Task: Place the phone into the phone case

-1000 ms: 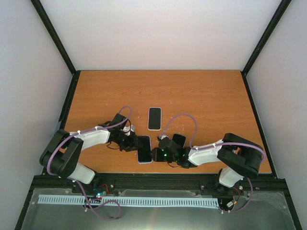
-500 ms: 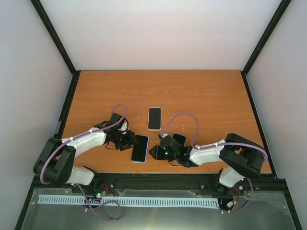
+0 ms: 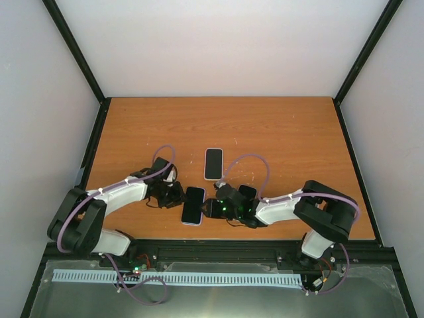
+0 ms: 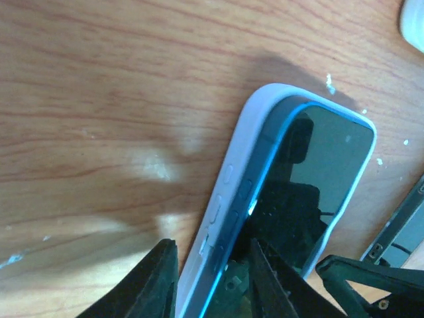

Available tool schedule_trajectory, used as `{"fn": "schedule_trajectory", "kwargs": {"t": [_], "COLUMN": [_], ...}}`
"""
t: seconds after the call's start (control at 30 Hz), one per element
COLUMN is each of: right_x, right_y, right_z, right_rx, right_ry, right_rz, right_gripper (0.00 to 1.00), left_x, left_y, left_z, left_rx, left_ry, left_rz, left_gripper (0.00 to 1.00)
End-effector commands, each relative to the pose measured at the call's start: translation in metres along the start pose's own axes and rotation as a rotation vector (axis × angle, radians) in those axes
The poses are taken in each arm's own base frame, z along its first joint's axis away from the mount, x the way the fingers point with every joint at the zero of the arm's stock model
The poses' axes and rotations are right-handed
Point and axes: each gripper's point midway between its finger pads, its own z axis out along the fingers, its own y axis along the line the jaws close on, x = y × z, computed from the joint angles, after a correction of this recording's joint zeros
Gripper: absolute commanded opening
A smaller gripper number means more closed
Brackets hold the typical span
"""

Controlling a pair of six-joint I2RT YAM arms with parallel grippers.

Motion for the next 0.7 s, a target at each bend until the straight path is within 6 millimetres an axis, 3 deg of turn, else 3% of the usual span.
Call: {"fn": "schedule_trajectory", "kwargs": {"t": [0.0,0.13,0.33,0.47,0.67], "right_x": [-0.004,-0.003,-0.006,-0.011,-0.021], "right_y": [0.004,0.000,0.012,0.039,0.060], "right_z": [0.010,0.018,0.024,0.013,0.001], "right_rx": [-0.012,0.005,-0.055,-0.247,-0.367], "right_ry": [-0.002,0.007,0.010,0.008,-0.019], "right_rz": [0.051,0.076,0.102,0.137,0.133], "right_gripper": [0.38,0.41,0.51,0.53,0.54], "left_x": [0.001,0.004,0.013,0.020,0.025], "left_y": [-0.003,0.001,0.000,-0.010,-0.023], "left_z": [0.008,0.010,0.013,0.010,0.004], "left_rx": [0.039,0.034,0.084,0.166,0.245], "left_ry": [0.020,0.024,0.048,0.066,0.086], "left_rz": [0.015,0.015,0.000,-0.001,-0.007], "left_gripper": [0.26,0.14,0.10,0.10,0.24]}}
